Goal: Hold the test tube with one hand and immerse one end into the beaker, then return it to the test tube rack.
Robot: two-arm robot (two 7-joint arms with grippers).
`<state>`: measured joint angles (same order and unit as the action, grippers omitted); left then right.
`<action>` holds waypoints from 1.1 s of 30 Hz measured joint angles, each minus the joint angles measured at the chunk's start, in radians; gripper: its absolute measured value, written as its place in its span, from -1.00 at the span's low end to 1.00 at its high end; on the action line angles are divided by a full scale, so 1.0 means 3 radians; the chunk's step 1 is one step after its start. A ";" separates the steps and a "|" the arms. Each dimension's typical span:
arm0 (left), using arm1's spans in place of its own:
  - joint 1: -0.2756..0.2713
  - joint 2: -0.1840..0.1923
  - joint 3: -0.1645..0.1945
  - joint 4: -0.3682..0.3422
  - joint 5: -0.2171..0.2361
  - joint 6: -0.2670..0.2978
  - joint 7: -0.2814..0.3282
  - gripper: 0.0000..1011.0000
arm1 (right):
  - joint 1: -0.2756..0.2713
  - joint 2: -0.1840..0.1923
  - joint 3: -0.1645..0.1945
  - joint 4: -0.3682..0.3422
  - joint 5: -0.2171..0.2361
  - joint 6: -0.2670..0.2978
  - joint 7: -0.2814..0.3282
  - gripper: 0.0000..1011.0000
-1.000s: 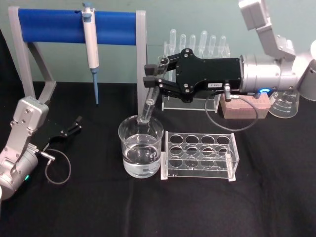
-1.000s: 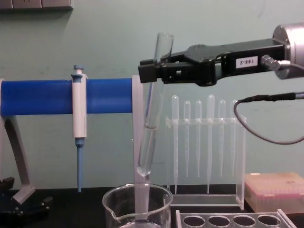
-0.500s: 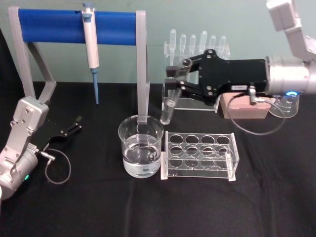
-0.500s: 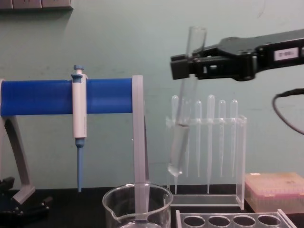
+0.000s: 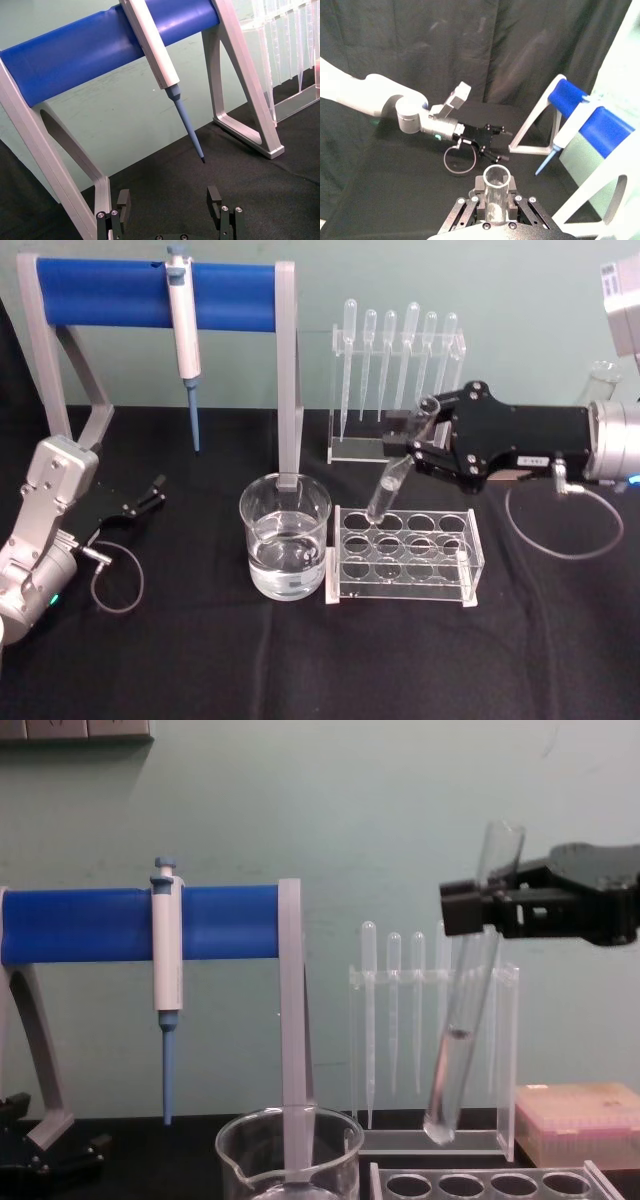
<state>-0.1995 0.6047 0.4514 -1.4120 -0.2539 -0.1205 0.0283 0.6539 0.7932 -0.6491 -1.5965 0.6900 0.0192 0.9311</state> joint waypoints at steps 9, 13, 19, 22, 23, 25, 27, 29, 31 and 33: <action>0.0000 0.0000 0.0000 0.0000 0.0000 0.0000 0.0000 0.98 | -0.0200 0.0030 0.0072 0.0025 -0.0036 -0.0081 -0.0066 -0.55; 0.0000 0.0000 0.0000 0.0000 0.0000 0.0000 0.0000 0.98 | -0.0241 0.0012 0.0095 0.0061 -0.0080 -0.0104 -0.0102 -0.55; 0.0000 0.0000 0.0000 0.0000 0.0000 0.0000 0.0000 0.98 | -0.0287 -0.0031 0.0134 0.0121 -0.0125 -0.0128 -0.0131 -0.55; 0.0000 0.0000 0.0000 0.0000 0.0000 0.0000 0.0000 0.98 | -0.0301 -0.0044 0.0141 0.0135 -0.0131 -0.0128 -0.0127 -0.55; 0.0000 0.0000 0.0000 0.0000 0.0000 0.0000 0.0000 0.98 | -0.0307 -0.0046 0.0142 0.0139 -0.0133 -0.0128 -0.0125 -0.55; 0.0000 0.0000 0.0000 0.0000 0.0000 0.0000 0.0000 0.98 | -0.0322 -0.0053 0.0147 0.0145 -0.0138 -0.0128 -0.0114 -0.55; 0.0000 0.0000 0.0000 0.0000 0.0000 0.0000 0.0000 0.98 | -0.0340 -0.0055 0.0153 0.0151 -0.0140 -0.0128 -0.0099 -0.55; 0.0000 0.0000 0.0000 0.0000 0.0000 0.0000 0.0000 0.98 | -0.0352 -0.0054 0.0160 0.0155 -0.0138 -0.0130 -0.0086 -0.55; 0.0000 0.0000 0.0000 0.0000 0.0000 0.0000 0.0000 0.98 | -0.0368 -0.0051 0.0168 0.0156 -0.0133 -0.0133 -0.0071 -0.55; 0.0000 0.0000 0.0000 0.0000 0.0000 0.0000 0.0000 0.98 | -0.0384 -0.0049 0.0172 0.0158 -0.0131 -0.0134 -0.0059 -0.55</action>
<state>-0.1995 0.6047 0.4514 -1.4120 -0.2539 -0.1205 0.0283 0.5388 0.7787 -0.5976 -1.5492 0.6506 -0.0208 0.9134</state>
